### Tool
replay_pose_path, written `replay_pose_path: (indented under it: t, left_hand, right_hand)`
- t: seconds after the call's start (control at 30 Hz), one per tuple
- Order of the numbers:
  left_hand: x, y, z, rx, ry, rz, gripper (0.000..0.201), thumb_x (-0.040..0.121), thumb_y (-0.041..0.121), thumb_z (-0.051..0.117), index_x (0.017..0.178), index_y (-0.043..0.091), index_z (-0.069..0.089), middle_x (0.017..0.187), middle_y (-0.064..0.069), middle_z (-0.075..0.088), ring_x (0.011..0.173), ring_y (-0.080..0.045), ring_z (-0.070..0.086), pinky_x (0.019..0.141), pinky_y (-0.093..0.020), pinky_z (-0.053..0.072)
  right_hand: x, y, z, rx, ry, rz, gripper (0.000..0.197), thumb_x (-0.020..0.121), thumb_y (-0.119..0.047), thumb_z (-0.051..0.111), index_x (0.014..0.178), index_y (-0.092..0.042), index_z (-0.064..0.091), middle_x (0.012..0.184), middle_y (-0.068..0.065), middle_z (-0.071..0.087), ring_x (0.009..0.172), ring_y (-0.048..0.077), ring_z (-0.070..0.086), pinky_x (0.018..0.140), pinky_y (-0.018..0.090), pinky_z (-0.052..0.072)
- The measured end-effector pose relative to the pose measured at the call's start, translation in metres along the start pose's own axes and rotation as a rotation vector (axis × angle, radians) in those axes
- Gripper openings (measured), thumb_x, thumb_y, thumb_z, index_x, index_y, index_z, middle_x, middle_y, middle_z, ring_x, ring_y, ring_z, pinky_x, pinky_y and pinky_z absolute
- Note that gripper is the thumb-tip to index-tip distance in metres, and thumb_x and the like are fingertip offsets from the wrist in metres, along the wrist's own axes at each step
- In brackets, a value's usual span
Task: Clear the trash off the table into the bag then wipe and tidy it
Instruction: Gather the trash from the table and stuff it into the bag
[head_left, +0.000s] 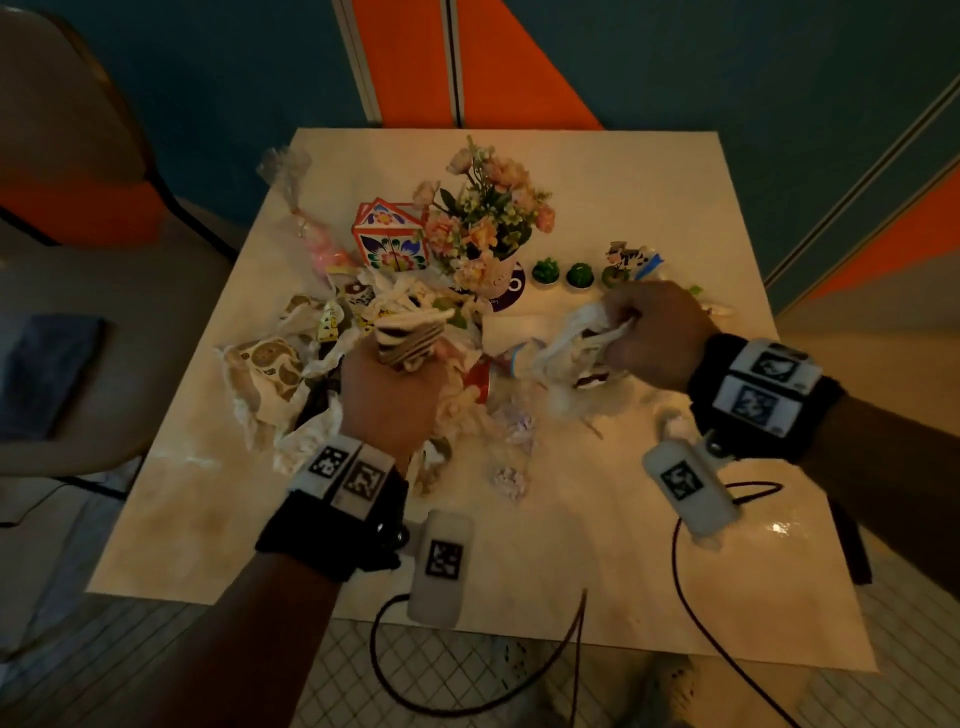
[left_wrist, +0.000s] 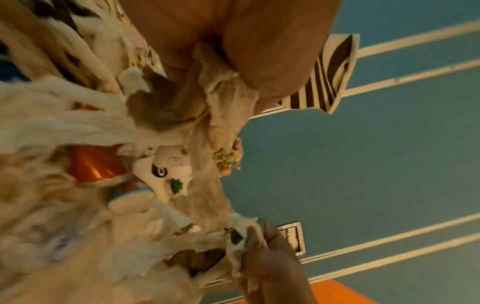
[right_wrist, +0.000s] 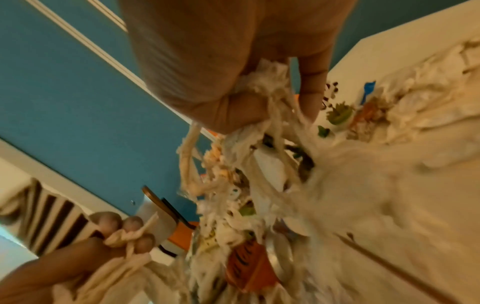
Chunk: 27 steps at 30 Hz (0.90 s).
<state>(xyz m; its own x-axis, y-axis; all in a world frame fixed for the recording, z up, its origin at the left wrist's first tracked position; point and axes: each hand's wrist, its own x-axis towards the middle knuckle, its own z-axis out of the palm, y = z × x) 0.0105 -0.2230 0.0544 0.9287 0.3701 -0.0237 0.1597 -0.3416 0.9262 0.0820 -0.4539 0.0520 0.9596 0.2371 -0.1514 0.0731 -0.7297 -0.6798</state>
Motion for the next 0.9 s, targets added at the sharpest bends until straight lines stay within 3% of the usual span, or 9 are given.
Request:
replay_pose_path:
  t: [0.17, 0.3, 0.4, 0.53, 0.6, 0.67, 0.77, 0.83, 0.9]
  left_hand:
    - [0.004, 0.038, 0.01, -0.089, 0.071, -0.061, 0.033, 0.081, 0.002, 0.065, 0.06, 0.018, 0.044, 0.052, 0.01, 0.055, 0.043, 0.012, 0.05, 0.04, -0.013, 0.034]
    - [0.001, 0.052, 0.027, -0.104, 0.032, -0.106, 0.015, 0.08, 0.002, 0.066, 0.091, -0.006, 0.062, 0.078, -0.011, 0.065, 0.075, -0.014, 0.063, 0.047, -0.014, 0.038]
    - [0.006, 0.069, 0.027, -0.176, 0.076, -0.027, 0.014, 0.074, 0.001, 0.071, 0.085, 0.004, 0.062, 0.076, -0.003, 0.065, 0.072, -0.013, 0.066, 0.051, -0.015, 0.047]
    - [0.012, 0.103, 0.028, -0.17, 0.141, 0.038, 0.031, 0.075, 0.007, 0.069, 0.104, -0.001, 0.063, 0.094, -0.013, 0.068, 0.08, -0.024, 0.065, 0.063, -0.028, 0.052]
    - [0.015, 0.11, 0.039, -0.185, 0.093, 0.016, 0.013, 0.076, 0.006, 0.068, 0.088, 0.008, 0.061, 0.082, -0.005, 0.063, 0.067, -0.016, 0.058, 0.06, -0.026, 0.046]
    - [0.009, 0.114, 0.057, -0.164, 0.023, -0.011, 0.026, 0.079, 0.006, 0.067, 0.068, 0.019, 0.048, 0.067, 0.006, 0.05, 0.055, -0.001, 0.045, 0.053, -0.02, 0.043]
    - [-0.008, 0.121, 0.088, -0.199, -0.056, -0.01, 0.035, 0.083, 0.004, 0.064, 0.065, 0.023, 0.041, 0.065, 0.007, 0.045, 0.055, -0.003, 0.045, 0.044, -0.008, 0.042]
    - [-0.016, 0.129, 0.109, -0.227, -0.07, 0.008, 0.032, 0.08, 0.004, 0.065, 0.066, 0.023, 0.044, 0.067, 0.004, 0.048, 0.061, -0.012, 0.051, 0.058, -0.021, 0.049]
    - [-0.023, 0.141, 0.133, -0.245, -0.128, 0.029, 0.024, 0.076, 0.008, 0.066, 0.069, 0.022, 0.049, 0.07, 0.002, 0.053, 0.067, -0.017, 0.055, 0.067, -0.033, 0.052]
  right_hand:
    - [-0.005, 0.0, -0.021, 0.056, 0.029, -0.018, 0.04, 0.065, 0.018, 0.061, 0.061, -0.01, 0.034, 0.061, 0.003, 0.032, 0.056, 0.018, 0.028, 0.054, 0.025, 0.021]
    - [-0.011, 0.016, -0.017, -0.009, 0.065, -0.04, 0.031, 0.064, 0.022, 0.055, 0.068, -0.006, 0.043, 0.07, 0.008, 0.044, 0.066, 0.023, 0.039, 0.062, 0.031, 0.032]
    - [-0.021, 0.018, -0.034, 0.006, 0.144, -0.077, 0.027, 0.064, 0.021, 0.051, 0.068, -0.005, 0.046, 0.073, 0.011, 0.048, 0.069, 0.024, 0.042, 0.062, 0.033, 0.036]
    - [-0.035, 0.027, -0.068, 0.02, 0.288, -0.165, 0.036, 0.065, 0.021, 0.046, 0.061, -0.014, 0.041, 0.063, 0.003, 0.04, 0.059, 0.016, 0.034, 0.054, 0.025, 0.028]
    - [-0.041, 0.036, -0.08, 0.046, 0.33, -0.195, 0.028, 0.067, 0.022, 0.043, 0.065, -0.006, 0.044, 0.064, 0.005, 0.037, 0.059, 0.017, 0.031, 0.055, 0.025, 0.026]
    - [-0.048, 0.044, -0.089, 0.067, 0.375, -0.191, 0.027, 0.066, 0.023, 0.043, 0.066, -0.004, 0.045, 0.062, 0.002, 0.035, 0.058, 0.013, 0.029, 0.055, 0.025, 0.024]
    - [-0.064, 0.065, -0.108, 0.077, 0.397, -0.148, 0.025, 0.066, 0.023, 0.044, 0.066, -0.002, 0.046, 0.061, 0.004, 0.034, 0.057, 0.01, 0.033, 0.054, 0.019, 0.025]
    - [-0.082, 0.087, -0.123, 0.095, 0.408, -0.111, 0.027, 0.067, 0.02, 0.044, 0.062, -0.007, 0.043, 0.061, 0.001, 0.035, 0.057, 0.005, 0.037, 0.052, 0.012, 0.025]
    - [-0.102, 0.114, -0.139, 0.12, 0.423, -0.042, 0.029, 0.069, 0.015, 0.043, 0.061, -0.012, 0.043, 0.063, -0.001, 0.038, 0.058, 0.007, 0.037, 0.055, 0.018, 0.029]
